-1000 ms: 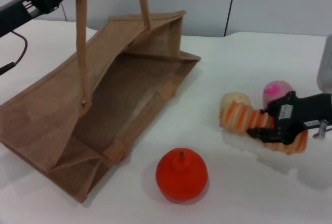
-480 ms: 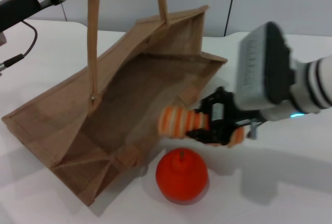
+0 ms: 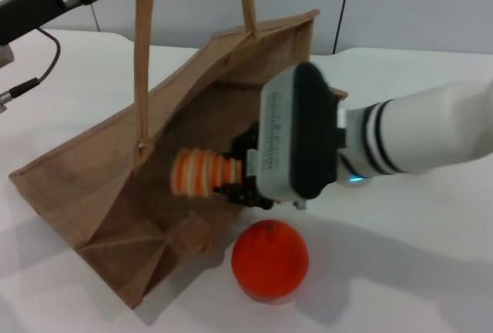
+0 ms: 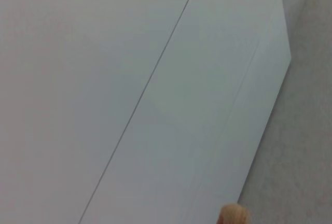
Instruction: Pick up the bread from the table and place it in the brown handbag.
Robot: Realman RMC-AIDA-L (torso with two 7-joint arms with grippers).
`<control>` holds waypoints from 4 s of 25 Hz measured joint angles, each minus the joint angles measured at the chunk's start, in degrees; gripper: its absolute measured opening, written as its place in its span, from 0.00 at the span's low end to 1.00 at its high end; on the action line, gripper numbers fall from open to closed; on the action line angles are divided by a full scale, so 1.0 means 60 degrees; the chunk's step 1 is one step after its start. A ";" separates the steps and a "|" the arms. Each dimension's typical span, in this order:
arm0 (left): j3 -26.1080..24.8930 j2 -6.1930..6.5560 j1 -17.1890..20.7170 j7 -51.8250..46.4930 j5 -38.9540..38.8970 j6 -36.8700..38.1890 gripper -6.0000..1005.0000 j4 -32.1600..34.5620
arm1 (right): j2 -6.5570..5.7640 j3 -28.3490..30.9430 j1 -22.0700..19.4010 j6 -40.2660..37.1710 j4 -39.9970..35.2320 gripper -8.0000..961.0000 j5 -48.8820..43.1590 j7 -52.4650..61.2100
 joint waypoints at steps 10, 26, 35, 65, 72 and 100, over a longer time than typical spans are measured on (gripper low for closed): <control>0.0000 -0.0013 -0.0119 -0.0060 0.0020 0.0059 0.13 0.0003 | 0.0057 -0.2350 0.0340 0.3742 0.0421 0.42 0.0014 -0.0055; 0.0000 -0.0034 -0.0212 -0.0169 -0.0015 0.0261 0.13 0.0018 | 0.0139 -0.4763 0.0898 0.7824 0.2383 0.41 0.0028 0.0014; 0.0000 -0.0003 -0.0037 -0.0150 -0.0081 0.0209 0.13 0.0018 | 0.0092 -0.4790 0.0714 0.7926 0.2184 0.62 0.0233 0.0033; -0.0031 0.0065 0.0781 -0.0097 -0.0808 -0.0724 0.13 0.0017 | -0.0079 -0.2957 -0.2072 0.8455 0.0145 0.93 0.0150 -0.2202; -0.0068 -0.0090 0.0893 -0.0120 -0.0830 -0.1795 0.13 0.0017 | -0.0107 -0.1921 -0.3310 0.8876 -0.0362 0.93 0.0173 -0.2276; -0.0118 -0.0527 0.1394 0.6376 -0.3055 -0.6217 0.37 0.2919 | -0.0625 -0.1995 -0.4077 1.6544 0.3104 0.93 -0.3258 0.8087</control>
